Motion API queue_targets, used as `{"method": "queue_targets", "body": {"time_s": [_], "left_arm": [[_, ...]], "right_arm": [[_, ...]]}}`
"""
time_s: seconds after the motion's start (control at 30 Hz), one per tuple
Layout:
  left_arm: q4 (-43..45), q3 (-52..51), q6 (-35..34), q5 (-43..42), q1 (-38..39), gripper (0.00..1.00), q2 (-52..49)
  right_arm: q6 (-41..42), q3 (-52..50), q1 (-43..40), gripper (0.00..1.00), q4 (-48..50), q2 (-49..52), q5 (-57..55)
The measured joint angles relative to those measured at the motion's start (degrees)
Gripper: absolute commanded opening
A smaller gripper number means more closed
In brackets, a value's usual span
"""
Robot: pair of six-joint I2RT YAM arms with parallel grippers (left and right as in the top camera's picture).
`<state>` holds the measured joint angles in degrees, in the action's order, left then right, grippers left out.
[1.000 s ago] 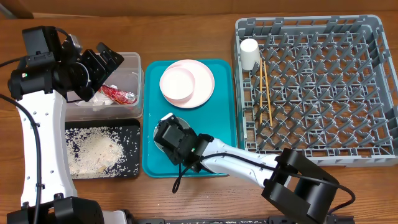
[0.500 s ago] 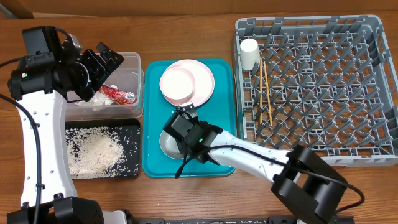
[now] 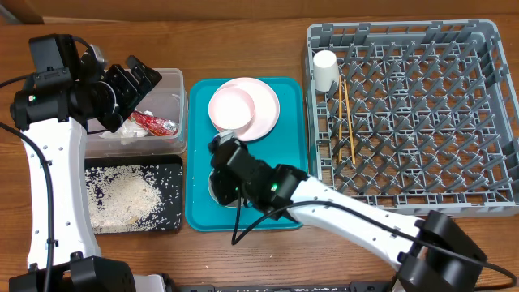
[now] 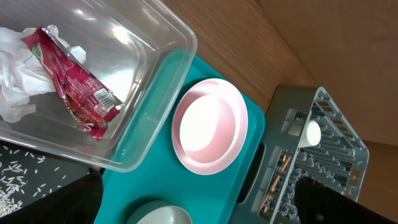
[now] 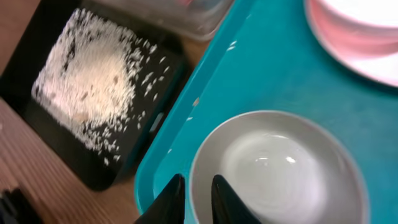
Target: Sort waste into correct bins and load items into the dishwasher
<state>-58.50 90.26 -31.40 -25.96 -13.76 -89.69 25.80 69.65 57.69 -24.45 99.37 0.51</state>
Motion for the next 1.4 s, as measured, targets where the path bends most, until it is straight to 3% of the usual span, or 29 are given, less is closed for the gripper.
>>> {"method": "queue_targets", "body": {"time_s": [0.3,1.4], "left_arm": [[0.0,0.0,0.0,0.0,0.0,1.00,0.0],[0.0,0.0,0.0,0.0,0.0,1.00,0.0]], "right_arm": [[-2.7,0.0,2.0,0.18,3.1,6.9,1.4],[-4.9,0.0,2.1,0.17,2.1,7.0,0.0]]}}
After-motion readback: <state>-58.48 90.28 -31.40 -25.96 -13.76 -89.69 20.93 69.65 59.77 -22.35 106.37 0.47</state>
